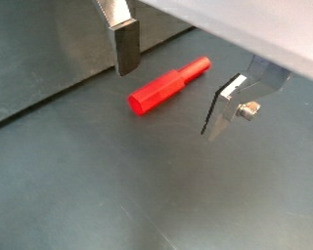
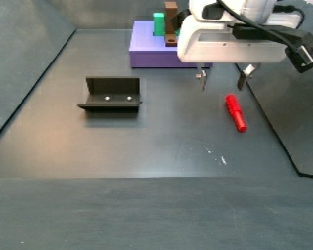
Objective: Pick up the red object. Move up. Place the red object on the fixture. Regrasp the red object. Move to above the board. Insert the red object.
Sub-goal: Pick up the red object.
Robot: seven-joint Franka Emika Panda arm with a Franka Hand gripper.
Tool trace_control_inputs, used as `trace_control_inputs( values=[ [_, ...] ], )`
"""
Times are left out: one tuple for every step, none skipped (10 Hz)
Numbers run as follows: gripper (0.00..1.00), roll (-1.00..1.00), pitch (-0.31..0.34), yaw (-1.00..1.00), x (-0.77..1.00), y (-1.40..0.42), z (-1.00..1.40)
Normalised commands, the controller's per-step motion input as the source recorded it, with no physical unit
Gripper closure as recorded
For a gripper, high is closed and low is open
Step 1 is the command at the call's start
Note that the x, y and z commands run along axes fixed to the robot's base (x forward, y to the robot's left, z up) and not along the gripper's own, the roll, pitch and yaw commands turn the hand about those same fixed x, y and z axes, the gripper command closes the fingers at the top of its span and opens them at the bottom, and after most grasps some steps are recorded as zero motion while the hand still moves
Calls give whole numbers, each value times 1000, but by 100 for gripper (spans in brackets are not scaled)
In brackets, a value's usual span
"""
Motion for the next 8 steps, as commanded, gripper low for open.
trace_control_inputs(
  values=[
    [0, -181, -293, 0, -103, 23, -94],
    [0, -149, -307, 0, -131, 166, -246],
    [0, -81, -287, 0, -63, 231, -371],
    [0, -43, -269, 0, -17, 246, -449],
    [0, 0, -197, 0, 0, 37, -366],
    [0, 21, -134, 0, 0, -174, -211],
    [0, 0, -189, -43, -71, -80, -320],
    [0, -34, -204, -40, -100, 0, -254]
  ],
)
